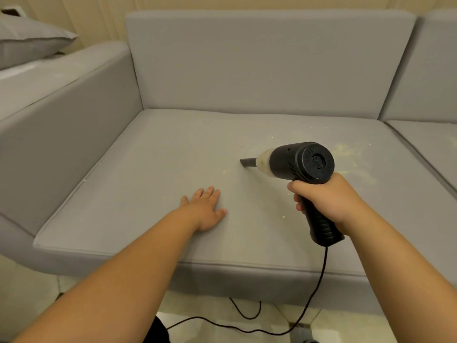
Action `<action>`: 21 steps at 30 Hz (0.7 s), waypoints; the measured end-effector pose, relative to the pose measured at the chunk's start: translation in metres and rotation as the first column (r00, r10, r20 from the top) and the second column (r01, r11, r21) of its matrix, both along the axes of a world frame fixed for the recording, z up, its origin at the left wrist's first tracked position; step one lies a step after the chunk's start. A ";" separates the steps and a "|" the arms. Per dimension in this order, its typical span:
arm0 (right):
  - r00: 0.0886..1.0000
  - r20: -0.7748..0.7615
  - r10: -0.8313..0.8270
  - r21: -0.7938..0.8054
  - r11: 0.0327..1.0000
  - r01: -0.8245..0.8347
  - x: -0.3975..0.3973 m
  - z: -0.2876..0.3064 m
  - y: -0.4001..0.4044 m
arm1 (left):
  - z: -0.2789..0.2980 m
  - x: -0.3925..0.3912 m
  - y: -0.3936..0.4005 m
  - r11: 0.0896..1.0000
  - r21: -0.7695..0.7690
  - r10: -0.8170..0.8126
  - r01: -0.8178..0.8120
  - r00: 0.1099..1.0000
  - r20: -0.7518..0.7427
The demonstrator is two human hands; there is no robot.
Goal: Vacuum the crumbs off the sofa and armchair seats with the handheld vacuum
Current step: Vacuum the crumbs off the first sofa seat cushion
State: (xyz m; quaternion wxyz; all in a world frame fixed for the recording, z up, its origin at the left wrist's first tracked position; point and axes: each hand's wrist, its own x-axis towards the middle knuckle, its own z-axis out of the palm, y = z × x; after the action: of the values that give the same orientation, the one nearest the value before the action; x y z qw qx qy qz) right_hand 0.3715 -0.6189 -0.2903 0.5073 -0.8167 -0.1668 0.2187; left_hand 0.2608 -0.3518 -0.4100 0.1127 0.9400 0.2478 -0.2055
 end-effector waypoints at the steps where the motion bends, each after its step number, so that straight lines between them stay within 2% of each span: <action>1: 1.000 0.016 -0.016 0.005 1.000 0.016 -0.001 -0.001 -0.001 | 0.000 0.000 0.000 1.000 0.001 0.000 0.000 1.000 0.001; 4: 0.999 0.024 -0.022 0.008 1.000 0.021 -0.006 -0.003 -0.003 | -0.001 -0.001 -0.001 1.000 -0.005 0.000 0.000 1.000 0.004; 6: 0.999 -0.004 0.032 0.001 0.999 -0.032 -0.010 -0.004 -0.001 | 0.000 -0.002 -0.001 1.000 -0.006 0.000 0.000 1.000 0.006; 13: 0.977 0.059 0.205 -0.128 0.972 -0.196 -0.017 -0.006 0.009 | 0.002 -0.004 -0.002 1.000 -0.024 -0.002 0.002 1.000 0.008; 15: 0.982 0.055 0.180 -0.125 0.977 -0.172 -0.015 -0.008 0.011 | 0.002 -0.004 -0.001 1.000 -0.024 -0.005 0.005 1.000 0.006; 21: 0.998 0.025 -0.053 -0.051 0.997 0.054 0.003 -0.015 0.023 | -0.002 0.000 -0.003 1.000 0.009 -0.021 0.021 1.000 0.018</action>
State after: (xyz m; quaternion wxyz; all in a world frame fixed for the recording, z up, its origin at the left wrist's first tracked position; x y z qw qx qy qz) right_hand 0.3746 -0.5960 -0.3057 0.4895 -0.8363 -0.1450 0.1999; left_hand 0.2610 -0.3544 -0.4119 0.1086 0.9449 0.2379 -0.1972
